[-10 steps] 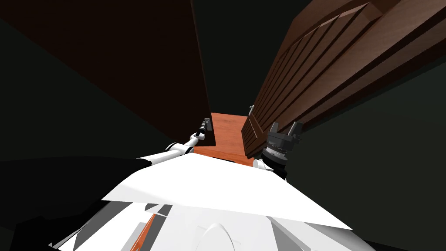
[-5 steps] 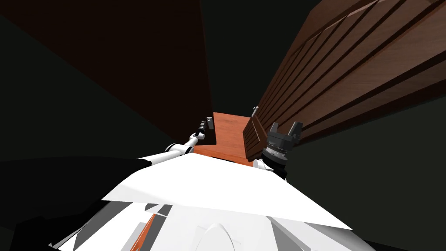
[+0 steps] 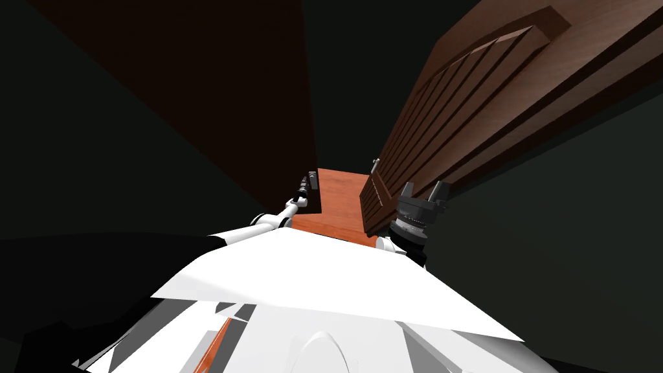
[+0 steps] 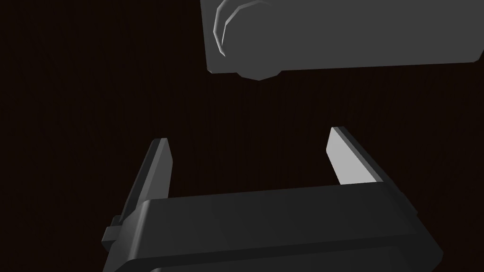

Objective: Push the door open

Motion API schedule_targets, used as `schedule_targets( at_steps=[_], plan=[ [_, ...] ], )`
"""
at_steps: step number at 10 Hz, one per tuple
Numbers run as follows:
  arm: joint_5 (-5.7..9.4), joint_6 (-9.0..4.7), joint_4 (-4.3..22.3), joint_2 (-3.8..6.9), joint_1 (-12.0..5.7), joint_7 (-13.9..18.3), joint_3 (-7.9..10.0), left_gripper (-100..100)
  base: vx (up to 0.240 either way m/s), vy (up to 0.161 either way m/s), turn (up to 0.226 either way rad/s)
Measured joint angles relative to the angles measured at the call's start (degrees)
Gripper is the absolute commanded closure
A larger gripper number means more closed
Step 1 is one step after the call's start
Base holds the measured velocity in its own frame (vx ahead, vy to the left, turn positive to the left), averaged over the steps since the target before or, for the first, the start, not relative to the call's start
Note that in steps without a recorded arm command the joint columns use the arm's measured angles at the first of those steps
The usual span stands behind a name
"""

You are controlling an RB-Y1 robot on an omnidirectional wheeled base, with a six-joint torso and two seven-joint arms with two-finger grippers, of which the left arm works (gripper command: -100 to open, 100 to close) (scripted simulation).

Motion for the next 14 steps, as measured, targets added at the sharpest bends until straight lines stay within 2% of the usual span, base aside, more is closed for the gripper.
schedule_targets(
  at_steps=[3, 6, 9, 14],
  plan=[
    [0.31, 1.03, -2.1, -2.54, 0.43, -3.5, 2.1, -100, -0.089, -0.032, -0.004],
    [0.65, 0.34, -0.5, -4.46, -1.16, -6.4, 4.01, -100, -0.095, -0.027, -0.004],
    [0.95, 0.73, -1.2, -6.81, -1.47, -9.7, 5.99, -100, -0.098, -0.024, -0.003],
    [1.07, 0.79, -1.5, -6.52, -1.26, -9.9, 6.32, -100, 0.164, 0.045, -0.023]
  ],
)
